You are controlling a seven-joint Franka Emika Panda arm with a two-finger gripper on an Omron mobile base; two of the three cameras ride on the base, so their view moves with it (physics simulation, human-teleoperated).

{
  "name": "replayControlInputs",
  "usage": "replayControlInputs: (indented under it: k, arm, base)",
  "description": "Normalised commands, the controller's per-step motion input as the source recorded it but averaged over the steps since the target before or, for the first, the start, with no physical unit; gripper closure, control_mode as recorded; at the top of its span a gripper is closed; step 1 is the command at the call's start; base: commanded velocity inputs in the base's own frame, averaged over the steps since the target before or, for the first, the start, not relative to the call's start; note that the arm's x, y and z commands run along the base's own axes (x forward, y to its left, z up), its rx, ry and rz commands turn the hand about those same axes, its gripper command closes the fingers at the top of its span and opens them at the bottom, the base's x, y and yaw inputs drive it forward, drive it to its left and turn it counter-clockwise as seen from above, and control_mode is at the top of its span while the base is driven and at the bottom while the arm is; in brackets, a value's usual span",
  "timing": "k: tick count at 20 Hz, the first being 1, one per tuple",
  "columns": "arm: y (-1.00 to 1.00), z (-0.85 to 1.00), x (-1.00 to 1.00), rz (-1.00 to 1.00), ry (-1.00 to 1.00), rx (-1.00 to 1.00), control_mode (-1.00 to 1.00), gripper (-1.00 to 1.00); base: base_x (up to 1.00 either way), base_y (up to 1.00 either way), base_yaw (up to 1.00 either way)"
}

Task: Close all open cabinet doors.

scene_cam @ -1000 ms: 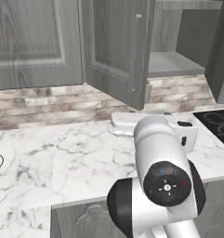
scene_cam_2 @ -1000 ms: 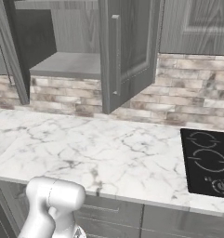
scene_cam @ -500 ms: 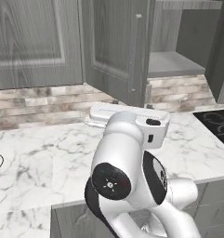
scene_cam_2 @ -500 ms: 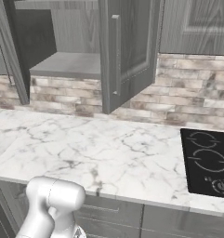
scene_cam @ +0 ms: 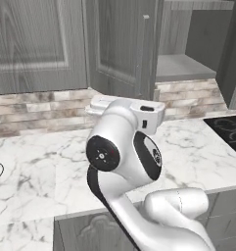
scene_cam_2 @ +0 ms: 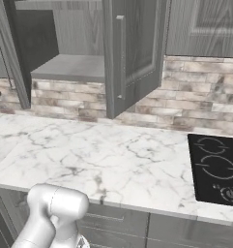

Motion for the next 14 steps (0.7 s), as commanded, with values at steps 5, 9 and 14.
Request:
replayControlInputs:
  k: [5,9,14]
  arm:
    - [-0.19,0.0,0.38,0.01,0.0,0.0,-1.0,-1.0]
    - [-0.3,0.0,0.41,0.06,0.0,0.0,-1.0,-1.0]
    - [-0.35,0.0,0.56,0.08,0.0,0.0,-1.0,-1.0]
  base:
    - [0.0,0.0,0.0]
    - [0.0,0.0,0.0]
    - [0.0,0.0,0.0]
